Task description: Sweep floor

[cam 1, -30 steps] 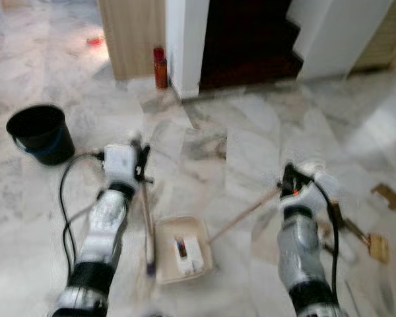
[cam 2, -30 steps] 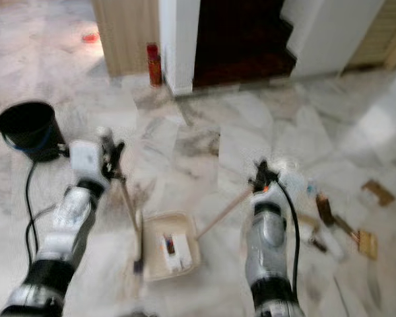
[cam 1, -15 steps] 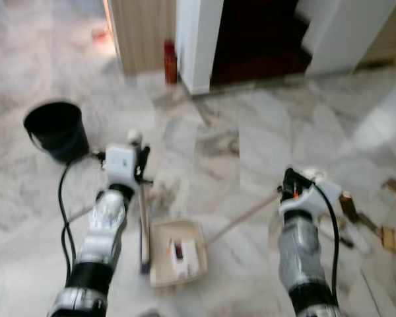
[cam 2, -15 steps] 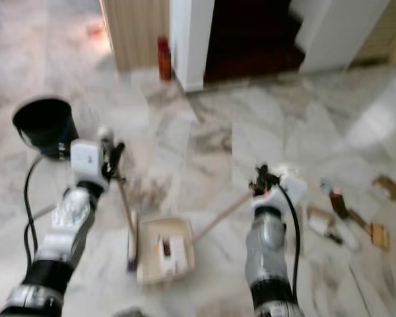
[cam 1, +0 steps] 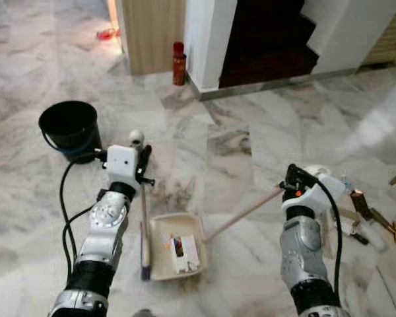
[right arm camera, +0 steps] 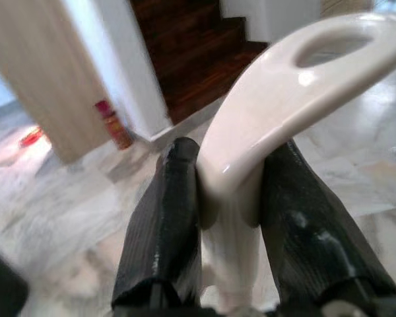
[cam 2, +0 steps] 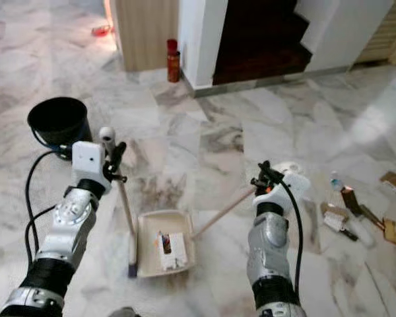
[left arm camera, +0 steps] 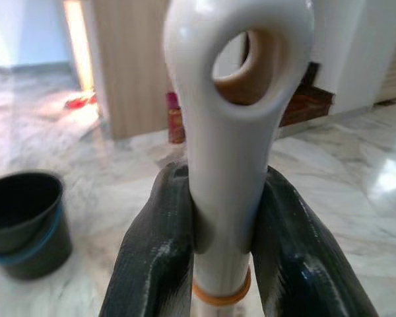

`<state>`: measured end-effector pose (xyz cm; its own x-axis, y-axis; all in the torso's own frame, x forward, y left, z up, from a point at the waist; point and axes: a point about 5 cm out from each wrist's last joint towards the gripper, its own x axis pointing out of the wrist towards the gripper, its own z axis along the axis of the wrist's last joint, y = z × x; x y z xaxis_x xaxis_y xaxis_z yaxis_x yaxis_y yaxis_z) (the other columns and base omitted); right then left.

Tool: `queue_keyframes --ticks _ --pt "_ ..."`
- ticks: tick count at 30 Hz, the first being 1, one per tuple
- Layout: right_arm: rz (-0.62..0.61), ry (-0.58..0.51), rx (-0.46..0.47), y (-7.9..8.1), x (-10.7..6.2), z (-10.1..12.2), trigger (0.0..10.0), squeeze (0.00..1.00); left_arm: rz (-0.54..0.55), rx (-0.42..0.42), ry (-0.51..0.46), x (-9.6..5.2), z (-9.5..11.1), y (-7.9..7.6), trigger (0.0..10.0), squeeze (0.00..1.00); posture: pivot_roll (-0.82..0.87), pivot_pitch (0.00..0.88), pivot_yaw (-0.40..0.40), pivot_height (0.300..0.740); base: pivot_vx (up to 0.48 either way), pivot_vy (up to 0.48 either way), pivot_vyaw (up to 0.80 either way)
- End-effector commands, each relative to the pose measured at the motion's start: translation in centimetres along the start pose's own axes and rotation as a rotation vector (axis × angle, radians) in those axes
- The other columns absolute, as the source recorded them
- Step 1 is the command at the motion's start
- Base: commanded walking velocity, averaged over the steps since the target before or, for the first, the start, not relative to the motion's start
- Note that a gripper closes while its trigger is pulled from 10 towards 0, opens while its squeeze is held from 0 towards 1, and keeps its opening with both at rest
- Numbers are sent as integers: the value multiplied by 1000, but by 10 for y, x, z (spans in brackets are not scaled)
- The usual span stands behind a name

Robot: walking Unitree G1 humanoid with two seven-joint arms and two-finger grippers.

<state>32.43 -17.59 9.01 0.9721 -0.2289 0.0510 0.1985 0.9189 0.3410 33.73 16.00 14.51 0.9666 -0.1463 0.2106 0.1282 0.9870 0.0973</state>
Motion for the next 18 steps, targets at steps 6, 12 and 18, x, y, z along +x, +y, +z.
queue_keyframes --ticks 6,12,18 --pt "0 -47 12 0 4 11 10000 0 -14 15 -52 3 13 -2 10000 0 171 138 -105 740 0 353 0" --pt "-1 -46 16 1 4 10 10000 0 -17 17 -54 3 14 -1 10000 0 172 135 -98 740 0 356 0" --pt "-3 -46 18 2 4 10 10000 0 -21 17 -55 4 15 -1 10000 0 172 127 -94 740 0 355 0"
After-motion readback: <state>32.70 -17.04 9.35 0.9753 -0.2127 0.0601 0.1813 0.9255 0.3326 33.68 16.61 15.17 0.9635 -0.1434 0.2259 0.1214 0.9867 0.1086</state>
